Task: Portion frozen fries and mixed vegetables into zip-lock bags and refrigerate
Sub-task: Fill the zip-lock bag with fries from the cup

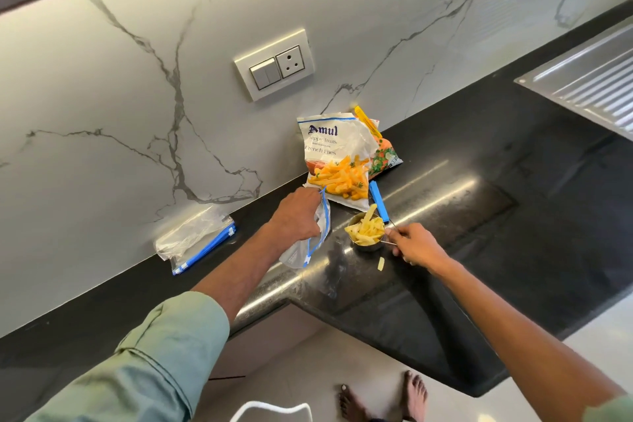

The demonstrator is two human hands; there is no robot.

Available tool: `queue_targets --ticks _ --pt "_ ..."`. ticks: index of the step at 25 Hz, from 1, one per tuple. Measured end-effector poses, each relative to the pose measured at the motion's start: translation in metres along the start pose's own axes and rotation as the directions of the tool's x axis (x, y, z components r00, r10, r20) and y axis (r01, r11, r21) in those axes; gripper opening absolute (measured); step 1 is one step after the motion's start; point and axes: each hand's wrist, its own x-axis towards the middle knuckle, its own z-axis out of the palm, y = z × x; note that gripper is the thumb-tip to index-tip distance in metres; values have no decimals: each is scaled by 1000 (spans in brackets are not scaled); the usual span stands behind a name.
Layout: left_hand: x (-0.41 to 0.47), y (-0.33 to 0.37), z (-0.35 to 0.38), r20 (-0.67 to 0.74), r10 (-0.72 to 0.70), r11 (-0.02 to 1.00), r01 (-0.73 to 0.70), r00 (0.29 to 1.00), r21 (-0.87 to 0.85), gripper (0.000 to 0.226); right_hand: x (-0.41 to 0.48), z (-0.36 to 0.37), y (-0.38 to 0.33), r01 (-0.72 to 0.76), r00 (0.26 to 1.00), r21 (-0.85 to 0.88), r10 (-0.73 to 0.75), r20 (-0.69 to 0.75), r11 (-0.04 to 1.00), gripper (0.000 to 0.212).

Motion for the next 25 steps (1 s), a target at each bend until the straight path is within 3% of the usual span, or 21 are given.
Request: queue_targets --ticks 6,9,12,14,21,25 --pt "14 2 19 44 20 979 -11 999 -202 46 -41 -15 -35 171 982 295 -137 -132 940 28" --pt "16 2 31 -55 5 938 -23 998 -346 59 -58 -23 -52 240 966 404 -177 -187 883 30" --pt "10 13 34 -111 -22 878 -34 994 -478 37 -69 -20 -64 231 972 506 -177 -153 831 31" --pt "8 18 35 -100 -7 842 -48 995 -537 38 -72 -15 -65 190 982 566 -162 -100 802 31" --pt "2 15 34 -12 -5 695 -5 1000 -719 54 -70 -11 -50 148 988 512 -110 -104 846 29" --pt "-4 19 29 -31 31 770 -44 999 -637 57 -68 -5 -45 179 982 466 -131 -134 867 29"
